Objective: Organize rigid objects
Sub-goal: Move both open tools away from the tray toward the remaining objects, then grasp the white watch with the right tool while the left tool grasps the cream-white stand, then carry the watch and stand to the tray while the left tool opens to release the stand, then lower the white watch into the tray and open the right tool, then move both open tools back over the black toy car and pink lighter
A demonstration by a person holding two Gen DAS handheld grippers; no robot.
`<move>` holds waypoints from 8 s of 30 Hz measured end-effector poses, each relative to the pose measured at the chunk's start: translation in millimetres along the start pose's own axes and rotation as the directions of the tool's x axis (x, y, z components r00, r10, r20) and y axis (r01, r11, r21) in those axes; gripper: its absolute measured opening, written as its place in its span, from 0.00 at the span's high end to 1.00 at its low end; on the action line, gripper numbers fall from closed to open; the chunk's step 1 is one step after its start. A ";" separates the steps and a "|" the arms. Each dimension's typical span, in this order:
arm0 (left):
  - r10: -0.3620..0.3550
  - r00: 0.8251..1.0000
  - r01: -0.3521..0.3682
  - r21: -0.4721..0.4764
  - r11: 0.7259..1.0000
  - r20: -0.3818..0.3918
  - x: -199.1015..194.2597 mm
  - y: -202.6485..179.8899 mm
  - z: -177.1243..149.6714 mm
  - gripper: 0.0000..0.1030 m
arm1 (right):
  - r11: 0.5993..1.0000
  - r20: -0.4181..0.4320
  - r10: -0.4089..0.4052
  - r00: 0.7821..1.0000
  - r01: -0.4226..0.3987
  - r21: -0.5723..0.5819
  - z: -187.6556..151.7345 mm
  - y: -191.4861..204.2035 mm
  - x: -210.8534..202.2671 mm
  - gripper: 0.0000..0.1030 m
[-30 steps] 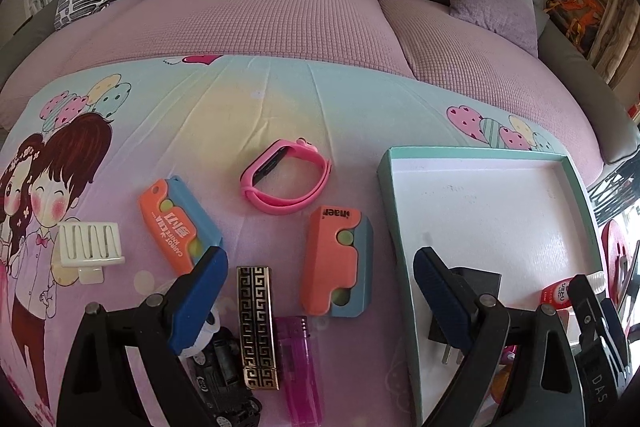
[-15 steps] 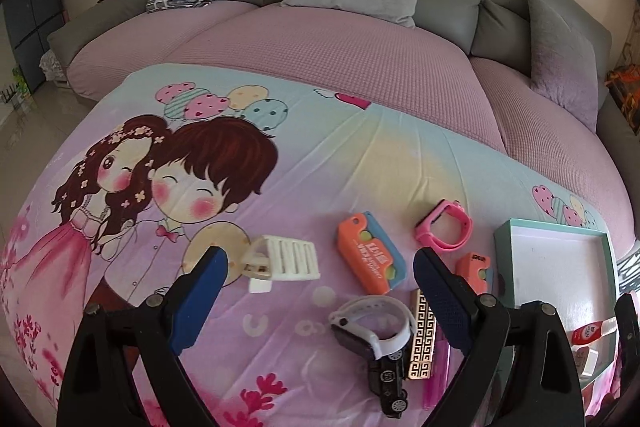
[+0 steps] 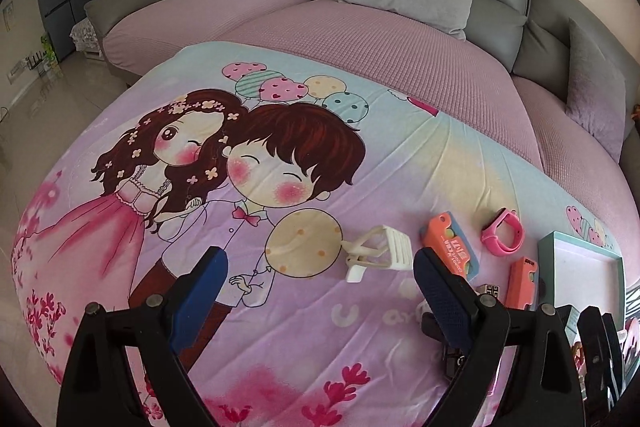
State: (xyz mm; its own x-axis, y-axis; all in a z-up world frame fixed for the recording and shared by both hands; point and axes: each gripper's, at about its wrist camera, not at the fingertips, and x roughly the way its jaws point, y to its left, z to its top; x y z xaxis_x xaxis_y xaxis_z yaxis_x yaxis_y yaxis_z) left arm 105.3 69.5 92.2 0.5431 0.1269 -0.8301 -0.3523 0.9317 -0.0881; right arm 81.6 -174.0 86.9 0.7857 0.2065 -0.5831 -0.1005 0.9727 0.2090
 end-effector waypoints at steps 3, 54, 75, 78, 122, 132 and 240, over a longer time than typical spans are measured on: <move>0.006 1.000 -0.007 -0.019 1.000 -0.012 3.6 11.8 0.5 0.08 | 0.999 -0.020 0.011 1.000 -0.012 -0.048 -5.0 17.2 10.0 0.00; -0.222 0.968 0.214 -0.078 0.974 -0.113 62.4 -5.1 -5.7 0.08 | 0.985 -0.202 0.060 0.978 -0.090 -0.144 -41.4 67.5 65.6 0.16; -0.294 0.955 0.292 -0.048 0.955 -0.041 68.3 -19.0 -5.1 0.09 | 0.980 -0.204 0.116 0.972 -0.145 -0.136 -40.3 69.8 62.8 0.44; -0.300 0.953 0.299 -0.044 0.953 -0.039 68.5 -20.0 -5.2 0.16 | 0.981 -0.205 0.119 0.972 -0.147 -0.130 -39.7 68.5 62.6 0.44; -0.368 0.922 0.358 0.096 0.929 0.119 -14.4 -58.7 7.0 0.52 | 1.000 0.008 0.029 1.000 -0.029 0.006 3.8 4.4 -2.1 0.45; -0.433 0.894 0.403 0.215 0.889 0.113 -22.8 -119.7 -3.3 0.52 | 0.988 0.050 -0.116 0.992 0.110 0.105 10.9 -58.5 -18.5 0.45; -0.163 0.987 0.161 0.275 0.948 -0.016 25.9 -154.5 -9.5 0.13 | 0.897 -0.037 -0.362 0.932 0.359 0.258 9.2 -142.1 -31.4 0.00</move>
State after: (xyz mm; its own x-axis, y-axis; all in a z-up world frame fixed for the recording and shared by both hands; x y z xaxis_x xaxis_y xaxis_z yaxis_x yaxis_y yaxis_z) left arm 166.6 -74.5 79.1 0.5812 -0.0318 -0.8131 -0.0374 0.9971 -0.0657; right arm 76.9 -319.7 82.8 0.7459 -0.1558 -0.6476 0.3493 0.9193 0.1812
